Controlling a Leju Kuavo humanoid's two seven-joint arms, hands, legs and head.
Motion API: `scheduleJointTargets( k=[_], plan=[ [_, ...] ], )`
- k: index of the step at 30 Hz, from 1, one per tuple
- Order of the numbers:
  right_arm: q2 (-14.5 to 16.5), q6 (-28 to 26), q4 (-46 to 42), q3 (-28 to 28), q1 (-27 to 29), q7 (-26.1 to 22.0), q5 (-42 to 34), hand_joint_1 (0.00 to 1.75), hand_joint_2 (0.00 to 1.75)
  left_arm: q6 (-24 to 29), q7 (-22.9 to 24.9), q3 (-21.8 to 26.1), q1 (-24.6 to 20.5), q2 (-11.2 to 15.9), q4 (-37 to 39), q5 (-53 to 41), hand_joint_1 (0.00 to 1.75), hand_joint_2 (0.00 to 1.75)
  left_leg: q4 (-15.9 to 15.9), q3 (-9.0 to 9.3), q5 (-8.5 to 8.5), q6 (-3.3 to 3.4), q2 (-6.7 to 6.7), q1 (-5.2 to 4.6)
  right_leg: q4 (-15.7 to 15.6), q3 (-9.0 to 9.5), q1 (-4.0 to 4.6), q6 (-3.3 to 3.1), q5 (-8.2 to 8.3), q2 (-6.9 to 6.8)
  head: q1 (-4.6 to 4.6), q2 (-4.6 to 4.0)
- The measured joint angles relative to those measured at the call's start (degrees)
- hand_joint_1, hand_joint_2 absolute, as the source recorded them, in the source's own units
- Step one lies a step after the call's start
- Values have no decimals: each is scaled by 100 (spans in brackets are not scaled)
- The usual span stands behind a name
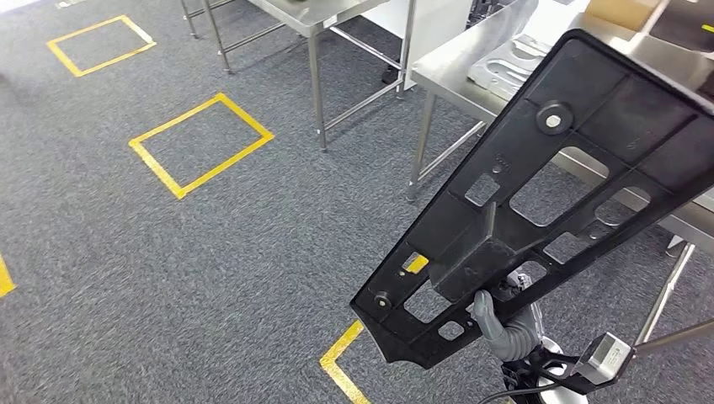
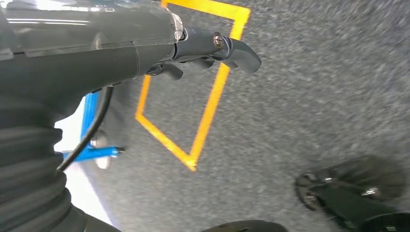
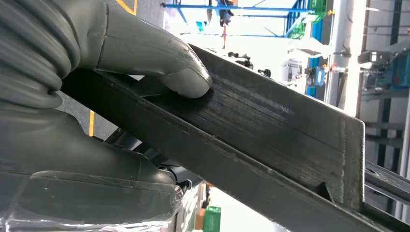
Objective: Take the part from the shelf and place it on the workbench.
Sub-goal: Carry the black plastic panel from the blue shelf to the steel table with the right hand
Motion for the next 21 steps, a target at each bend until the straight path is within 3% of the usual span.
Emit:
scheduleJointTargets(
  k=[1, 3, 5, 6, 7, 8, 9, 10, 12, 14, 16, 18, 20, 21],
  plan=[
    [2, 15, 2, 1, -12, 17, 17, 175, 175, -31, 69, -4, -3, 15, 0, -17, 0, 175, 10, 13, -25, -35, 17, 13, -4, 1, -8, -36, 4, 65, 0, 0],
    [13, 47, 0, 4, -55, 69, 47, 175, 175, -36, 121, -7, -10, 54, 0, -21, 0, 175, 250, -60, -202, -101, -175, 42, -30, 17, -28, -108, 23, 193, -1, 0],
    [52, 102, -3, 18, -128, 153, 60, 175, 175, 33, 14, 12, 1, 89, 0, 27, 0, 175, 933, -376, -552, -137, -476, 61, -37, 18, -28, -160, 35, 319, -2, 0],
    [73, 133, -1, 33, -170, 201, 62, 175, 175, 89, -92, 31, 10, 98, 0, 58, 0, 175, 1323, -574, -704, -144, -544, 63, -35, 15, -19, -177, 38, 391, -2, 0],
    [90, 162, 4, 55, -210, 251, 61, 175, 175, 146, -216, 53, 19, 105, 0, 85, 0, 175, 1592, -724, -763, -144, -572, 64, -33, 16, -9, -186, 39, 470, -2, 0],
    [97, 182, 13, 77, -250, 299, 57, 175, 175, 192, -338, 73, 23, 108, 0, 95, 0, 175, 1666, -789, -710, -135, -586, 64, -31, 21, 1, -189, 39, 551, -2, 0],
    [99, 194, 21, 98, -288, 349, 49, 175, 175, 224, -436, 89, 20, 108, 0, 78, 0, 175, 1515, -750, -549, -114, -604, 63, -28, 30, 10, -190, 39, 632, -2, 0],
    [101, 201, 27, 114, -320, 389, 37, 175, 175, 233, -490, 97, 12, 108, 0, 40, 0, 175, 1158, -614, -311, -79, -665, 60, -26, 41, 18, -189, 38, 709, -2, 0],
    [104, 197, 26, 125, -353, 430, -1, 175, 175, 208, -467, 97, -4, 109, 0, -48, 0, 175, 383, -305, 41, -1, -928, 57, -19, 40, 17, -166, 43, 838, -2, 0],
    [104, 170, -5, 127, -329, 434, -51, 175, 175, 141, -351, 95, -21, 102, 0, -81, 0, 175, 69, -178, 119, 42, -1072, 35, -20, 3, -15, -98, 61, 943, -3, 0],
    [102, 138, -100, 126, -250, 436, -99, 175, 175, 41, -207, 95, -39, 83, 0, -94, 0, 175, 22, -160, 150, 76, -968, 30, -34, -25, -33, -15, 81, 1039, -3, 0],
    [97, 120, -237, 117, -167, 439, -128, 175, 175, -51, -62, 96, -36, 59, 0, -119, 0, 175, -61, -133, 196, 139, -829, 59, 116, -107, -11, 43, -31, 872, -2, 0],
    [93, 116, -337, 107, -122, 445, -137, 175, 175, -101, 31, 96, -18, 33, 0, -138, 0, 175, -107, -122, 214, 187, -667, 66, 711, -401, -7, 87, -372, 540, -2, 0],
    [93, 116, -364, 106, -106, 449, -138, 175, 175, -113, 51, 96, -9, 22, 0, -142, 0, 175, -106, -126, 209, 199, -589, 62, 1105, -597, -21, 111, -554, 442, -2, 0]
  ],
)
